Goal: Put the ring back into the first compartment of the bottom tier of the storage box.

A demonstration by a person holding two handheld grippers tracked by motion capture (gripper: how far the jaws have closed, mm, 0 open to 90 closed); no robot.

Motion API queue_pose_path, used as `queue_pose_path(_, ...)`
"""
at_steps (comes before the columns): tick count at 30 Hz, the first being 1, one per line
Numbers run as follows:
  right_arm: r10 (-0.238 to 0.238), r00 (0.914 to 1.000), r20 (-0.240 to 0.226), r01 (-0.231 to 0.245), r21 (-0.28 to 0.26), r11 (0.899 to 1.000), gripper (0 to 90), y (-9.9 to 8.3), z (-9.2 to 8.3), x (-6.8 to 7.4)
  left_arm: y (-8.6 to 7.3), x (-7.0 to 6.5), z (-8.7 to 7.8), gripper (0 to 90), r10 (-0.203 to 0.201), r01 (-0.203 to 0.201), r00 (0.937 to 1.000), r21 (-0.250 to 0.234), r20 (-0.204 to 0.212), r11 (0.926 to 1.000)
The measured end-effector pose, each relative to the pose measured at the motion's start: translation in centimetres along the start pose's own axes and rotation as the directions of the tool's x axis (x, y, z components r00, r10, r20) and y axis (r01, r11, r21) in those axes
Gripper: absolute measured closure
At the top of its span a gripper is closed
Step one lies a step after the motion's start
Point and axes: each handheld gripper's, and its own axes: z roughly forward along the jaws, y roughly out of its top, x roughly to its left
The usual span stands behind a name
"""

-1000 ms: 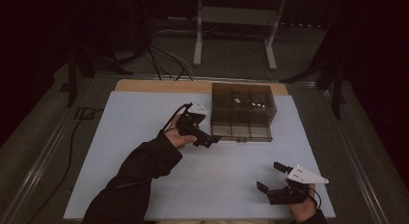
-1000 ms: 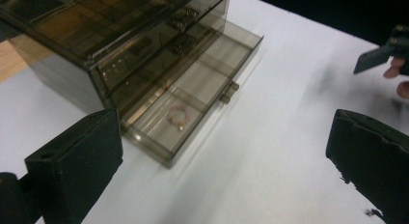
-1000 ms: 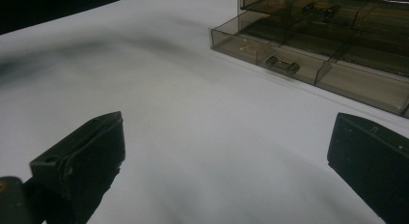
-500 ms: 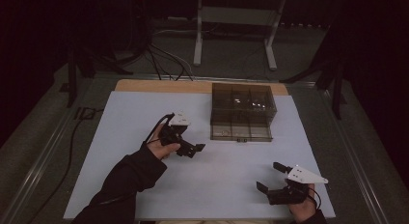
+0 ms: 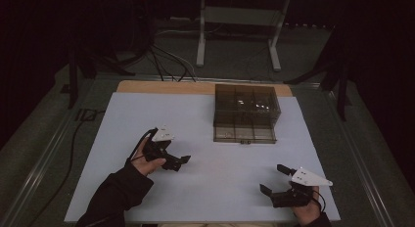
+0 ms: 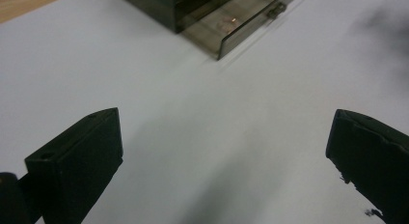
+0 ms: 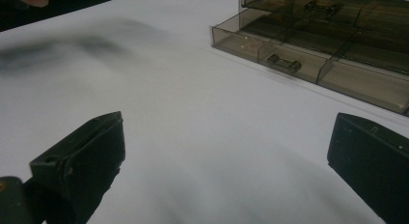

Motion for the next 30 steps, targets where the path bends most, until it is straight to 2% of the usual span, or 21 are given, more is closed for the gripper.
queue_pose_path(6, -0.003, 1.0000, 0.002, 0.003, 0.001, 1.000, 0.0, 0.0, 0.0, 0.0, -1.8, 0.1, -0.6, 0.6, -0.025, 0.025, 0.9991, -0.003, -0.034, 0.9997)
queue_pose_path(7, -0.003, 1.0000, 0.002, 0.003, 0.001, 1.000, 0.0, 0.0, 0.0, 0.0, -2.1, 0.1, -0.7, 0.6, -0.020, 0.020, 0.9993, -0.002, -0.031, 0.9998)
queue_pose_path(9, -0.003, 1.0000, 0.002, 0.003, 0.001, 1.000, 0.0, 0.0, 0.0, 0.0, -2.9, -0.1, -0.9, 0.6, 0.016, -0.016, 0.9993, 0.013, -0.034, 0.9998)
queue_pose_path(12, -0.003, 1.0000, 0.002, 0.003, 0.001, 1.000, 0.0, 0.0, 0.0, 0.0, -3.4, -0.1, -1.1, 0.6, 0.021, -0.021, 0.9995, 0.015, -0.024, 0.9997)
queue_pose_path(14, -0.003, 1.0000, 0.002, 0.003, 0.003, 1.000, 0.0, 0.0, 0.0, 0.0, -4.2, -0.2, -1.5, 0.6, 0.039, -0.039, 0.9986, 0.016, -0.036, 0.9991)
queue_pose_path(16, -0.004, 1.0000, 0.002, 0.004, 0.003, 1.000, 0.0, 0.0, 0.0, 0.0, -4.8, -0.1, -2.0, 0.6, 0.034, -0.033, 0.9990, 0.008, -0.029, 0.9994)
queue_pose_path(23, -0.004, 1.0000, 0.003, 0.004, 0.005, 1.000, 0.0, 0.0, 0.0, 0.0, -6.7, 0.0, -3.6, 0.6, -0.002, 0.001, 0.9986, -0.013, -0.053, 0.9999)
queue_pose_path(30, -0.008, 1.0000, 0.001, 0.008, 0.005, 1.000, 0.0, 0.0, 0.0, 0.0, -8.3, 0.4, -3.9, 0.6, -0.039, 0.038, 0.9979, -0.019, -0.053, 0.9991)
